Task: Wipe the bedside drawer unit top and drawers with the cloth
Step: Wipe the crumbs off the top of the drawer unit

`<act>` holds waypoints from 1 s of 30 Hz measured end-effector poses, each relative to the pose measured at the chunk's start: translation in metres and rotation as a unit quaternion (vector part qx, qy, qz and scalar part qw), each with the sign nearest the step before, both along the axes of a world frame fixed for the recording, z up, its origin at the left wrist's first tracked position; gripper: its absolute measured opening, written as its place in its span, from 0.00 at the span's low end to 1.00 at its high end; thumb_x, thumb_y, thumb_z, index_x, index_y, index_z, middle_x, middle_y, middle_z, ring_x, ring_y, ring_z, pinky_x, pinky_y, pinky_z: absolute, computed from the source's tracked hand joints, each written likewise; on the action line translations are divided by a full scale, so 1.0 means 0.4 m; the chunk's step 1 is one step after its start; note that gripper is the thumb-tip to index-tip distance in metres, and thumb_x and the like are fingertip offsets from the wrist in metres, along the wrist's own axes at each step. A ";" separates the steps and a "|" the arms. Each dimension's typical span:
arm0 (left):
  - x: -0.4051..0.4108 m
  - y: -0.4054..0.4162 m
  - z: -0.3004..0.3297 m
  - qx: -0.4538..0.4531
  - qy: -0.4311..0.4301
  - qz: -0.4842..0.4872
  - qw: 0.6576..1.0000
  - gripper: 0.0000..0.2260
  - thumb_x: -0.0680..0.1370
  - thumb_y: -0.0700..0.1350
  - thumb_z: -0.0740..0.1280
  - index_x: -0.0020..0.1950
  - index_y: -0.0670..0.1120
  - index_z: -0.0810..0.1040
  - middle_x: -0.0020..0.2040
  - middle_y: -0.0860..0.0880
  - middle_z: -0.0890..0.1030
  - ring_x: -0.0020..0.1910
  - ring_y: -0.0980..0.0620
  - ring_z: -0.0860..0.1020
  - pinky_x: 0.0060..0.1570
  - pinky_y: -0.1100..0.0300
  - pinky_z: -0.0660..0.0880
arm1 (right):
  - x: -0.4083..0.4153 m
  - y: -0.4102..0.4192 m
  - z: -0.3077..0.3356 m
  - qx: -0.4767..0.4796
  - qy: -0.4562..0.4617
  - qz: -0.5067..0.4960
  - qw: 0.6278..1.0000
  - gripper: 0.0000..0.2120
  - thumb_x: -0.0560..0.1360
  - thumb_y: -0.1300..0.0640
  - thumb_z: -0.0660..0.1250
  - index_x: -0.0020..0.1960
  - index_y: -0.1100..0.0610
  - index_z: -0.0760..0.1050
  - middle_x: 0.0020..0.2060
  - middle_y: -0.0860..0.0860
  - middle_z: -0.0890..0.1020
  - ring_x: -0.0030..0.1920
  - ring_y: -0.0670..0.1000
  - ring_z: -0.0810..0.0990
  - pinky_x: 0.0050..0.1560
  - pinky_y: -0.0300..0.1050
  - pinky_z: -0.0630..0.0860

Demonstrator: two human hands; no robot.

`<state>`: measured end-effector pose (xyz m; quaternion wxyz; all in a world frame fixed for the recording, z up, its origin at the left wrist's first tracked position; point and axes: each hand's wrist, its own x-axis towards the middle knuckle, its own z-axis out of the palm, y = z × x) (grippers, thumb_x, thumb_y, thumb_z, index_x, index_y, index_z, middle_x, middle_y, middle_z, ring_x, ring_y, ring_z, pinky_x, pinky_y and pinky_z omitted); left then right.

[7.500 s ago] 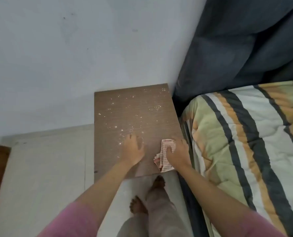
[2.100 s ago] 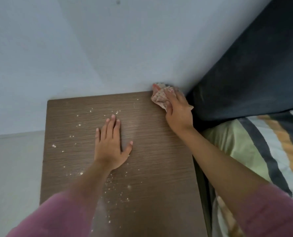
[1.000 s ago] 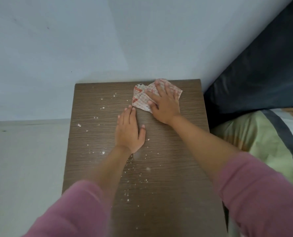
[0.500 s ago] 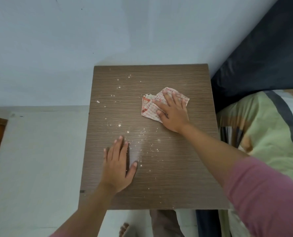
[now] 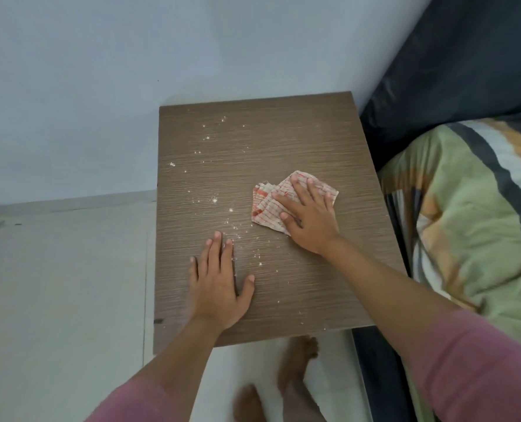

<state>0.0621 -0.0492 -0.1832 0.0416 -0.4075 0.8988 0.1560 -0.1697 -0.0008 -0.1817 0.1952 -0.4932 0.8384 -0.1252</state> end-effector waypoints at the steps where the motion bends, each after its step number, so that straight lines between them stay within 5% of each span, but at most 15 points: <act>1: 0.001 0.000 -0.001 -0.002 0.004 0.000 1.000 0.34 0.73 0.62 0.54 0.74 0.47 0.54 0.77 0.47 0.53 0.75 0.47 0.50 0.71 0.45 0.47 | 0.013 0.011 0.001 0.001 0.000 -0.005 1.000 0.20 0.80 0.43 0.52 0.71 0.34 0.56 0.77 0.45 0.46 0.76 0.53 0.39 0.72 0.58 0.36; 12: 0.007 0.004 -0.019 -0.037 0.039 -0.005 0.999 0.33 0.74 0.61 0.55 0.74 0.46 0.55 0.76 0.47 0.53 0.75 0.46 0.51 0.71 0.43 0.48 | 0.131 0.135 -0.008 -0.014 0.013 -0.016 1.000 0.27 0.73 0.36 0.41 0.71 0.35 0.60 0.77 0.44 0.49 0.77 0.53 0.42 0.72 0.59 0.39; 18: 0.006 0.006 -0.023 -0.063 0.055 -0.011 0.996 0.31 0.73 0.57 0.53 0.73 0.45 0.57 0.76 0.45 0.56 0.74 0.44 0.54 0.71 0.41 0.49 | 0.195 0.224 -0.009 -0.042 0.014 -0.013 0.999 0.25 0.74 0.37 0.43 0.69 0.35 0.62 0.77 0.44 0.53 0.77 0.54 0.46 0.72 0.62 0.42; 23: 0.008 0.004 -0.032 -0.080 0.068 -0.016 0.994 0.29 0.75 0.54 0.59 0.73 0.45 0.56 0.76 0.45 0.56 0.74 0.44 0.54 0.71 0.41 0.49 | 0.240 0.317 -0.019 -0.061 0.013 0.004 0.998 0.18 0.80 0.45 0.55 0.69 0.37 0.65 0.76 0.44 0.54 0.77 0.53 0.47 0.72 0.63 0.43; 30: 0.009 0.003 -0.040 -0.089 0.084 -0.016 0.992 0.28 0.76 0.54 0.59 0.73 0.45 0.57 0.76 0.45 0.56 0.74 0.44 0.54 0.71 0.41 0.48 | 0.286 0.418 -0.025 -0.111 -0.012 0.004 0.994 0.22 0.76 0.44 0.49 0.65 0.44 0.73 0.72 0.46 0.67 0.75 0.53 0.58 0.69 0.67 0.48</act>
